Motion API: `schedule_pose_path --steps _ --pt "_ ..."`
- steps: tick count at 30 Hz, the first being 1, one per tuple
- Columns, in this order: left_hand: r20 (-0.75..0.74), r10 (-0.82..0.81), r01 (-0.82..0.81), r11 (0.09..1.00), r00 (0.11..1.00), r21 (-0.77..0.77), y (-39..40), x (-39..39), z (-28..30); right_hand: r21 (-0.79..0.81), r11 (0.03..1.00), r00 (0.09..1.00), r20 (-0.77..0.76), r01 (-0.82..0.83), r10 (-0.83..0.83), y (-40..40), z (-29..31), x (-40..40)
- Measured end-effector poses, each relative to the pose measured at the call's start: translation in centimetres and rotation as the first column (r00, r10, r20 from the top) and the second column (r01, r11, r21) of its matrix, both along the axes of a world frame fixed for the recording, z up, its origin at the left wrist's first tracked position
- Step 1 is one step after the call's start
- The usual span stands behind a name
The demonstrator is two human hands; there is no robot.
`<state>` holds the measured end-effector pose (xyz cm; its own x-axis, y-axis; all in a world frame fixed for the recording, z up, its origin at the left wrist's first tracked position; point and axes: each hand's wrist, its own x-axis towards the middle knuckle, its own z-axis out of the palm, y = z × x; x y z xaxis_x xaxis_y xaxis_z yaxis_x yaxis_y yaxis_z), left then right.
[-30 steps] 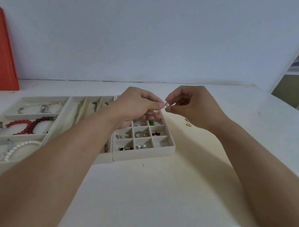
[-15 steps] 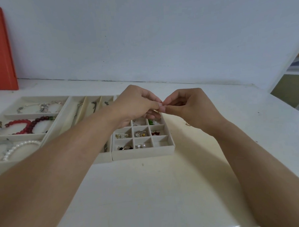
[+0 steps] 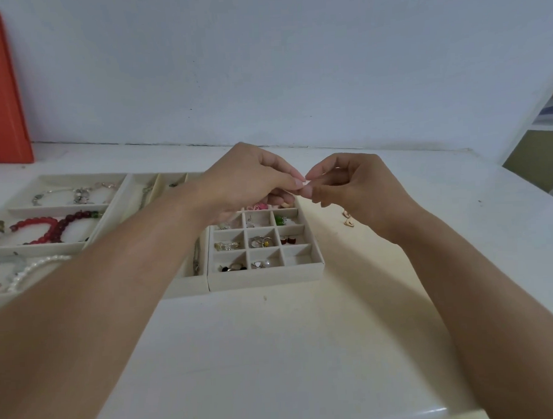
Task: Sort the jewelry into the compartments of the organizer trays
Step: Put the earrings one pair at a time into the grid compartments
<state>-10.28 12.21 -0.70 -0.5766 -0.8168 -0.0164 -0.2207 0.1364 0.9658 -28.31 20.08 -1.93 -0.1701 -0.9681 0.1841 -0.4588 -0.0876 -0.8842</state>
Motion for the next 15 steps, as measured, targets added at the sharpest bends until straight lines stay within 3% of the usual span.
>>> schedule_pose_path --steps 7,11,15 --pt "0.019 0.009 -0.009 1.000 1.000 0.002 -0.5 0.6 0.3 0.015 1.000 1.000 -0.015 -0.016 0.016 0.3 0.1 0.2" --pt "-0.045 0.150 -0.152 0.987 0.988 -0.050 -1.4 1.4 0.8 0.023 0.983 0.965 -0.190 -0.180 0.181 0.9 0.5 1.8" --pt "-0.074 0.174 -0.180 0.980 0.982 -0.086 -1.8 1.5 0.9 0.084 0.951 0.884 -0.354 -0.296 0.306 1.2 0.5 3.3"
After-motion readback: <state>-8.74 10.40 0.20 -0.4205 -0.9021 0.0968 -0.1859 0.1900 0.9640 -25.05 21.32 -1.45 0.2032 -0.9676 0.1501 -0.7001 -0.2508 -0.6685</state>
